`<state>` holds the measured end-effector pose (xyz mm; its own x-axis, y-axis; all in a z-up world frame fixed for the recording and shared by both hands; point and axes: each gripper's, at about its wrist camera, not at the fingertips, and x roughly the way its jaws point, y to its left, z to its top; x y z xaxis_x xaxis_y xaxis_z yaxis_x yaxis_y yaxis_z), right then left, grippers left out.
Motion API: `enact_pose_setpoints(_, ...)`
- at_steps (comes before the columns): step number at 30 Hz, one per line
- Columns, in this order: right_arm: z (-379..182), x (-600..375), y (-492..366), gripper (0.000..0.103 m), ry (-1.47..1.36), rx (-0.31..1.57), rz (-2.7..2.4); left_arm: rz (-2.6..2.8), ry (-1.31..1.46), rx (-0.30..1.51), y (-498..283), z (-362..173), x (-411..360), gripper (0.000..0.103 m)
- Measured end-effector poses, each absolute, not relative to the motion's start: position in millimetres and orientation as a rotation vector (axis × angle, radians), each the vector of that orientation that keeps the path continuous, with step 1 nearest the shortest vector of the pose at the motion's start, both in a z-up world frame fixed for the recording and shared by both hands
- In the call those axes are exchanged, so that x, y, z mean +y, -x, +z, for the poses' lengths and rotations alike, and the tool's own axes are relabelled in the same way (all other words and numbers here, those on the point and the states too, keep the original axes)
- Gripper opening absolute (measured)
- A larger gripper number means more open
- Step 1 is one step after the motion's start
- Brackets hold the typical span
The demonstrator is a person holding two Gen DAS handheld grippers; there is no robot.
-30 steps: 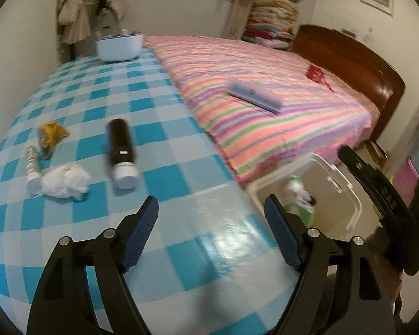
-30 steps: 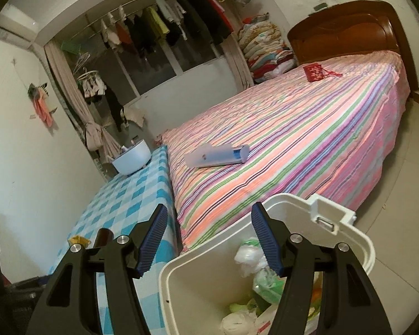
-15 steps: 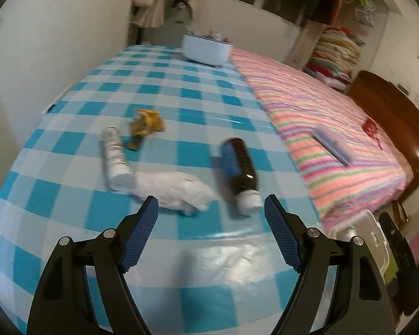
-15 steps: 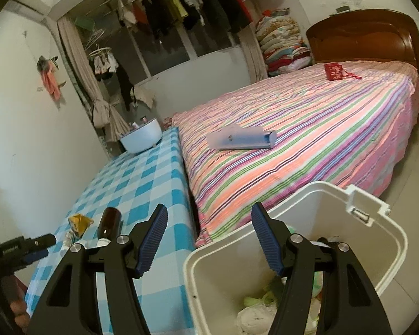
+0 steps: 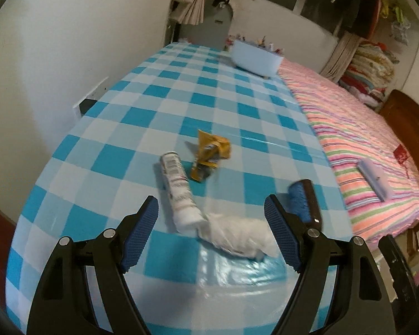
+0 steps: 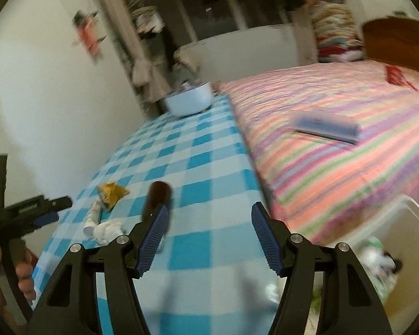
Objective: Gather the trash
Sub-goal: 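Move both tools back over the table toward the brown bottle and tube, then grasp the brown bottle with the right tool while the left tool grasps the white tube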
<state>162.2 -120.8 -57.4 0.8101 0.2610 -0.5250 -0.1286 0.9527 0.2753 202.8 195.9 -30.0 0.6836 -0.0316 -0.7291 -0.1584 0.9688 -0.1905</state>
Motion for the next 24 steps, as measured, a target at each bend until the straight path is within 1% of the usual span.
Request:
enact_pose_setpoints(12, -67, -36, -221, 0.061, -0.107, 0.751, 0.263, 0.113, 0.259, 0.941, -236, -64, 215, 0.077)
enact_pose_setpoints(24, -91, -2, -262, 0.061, -0.01, 0.851, 0.263, 0.14, 0.252, 1.012, -259, -84, 222, 0.077)
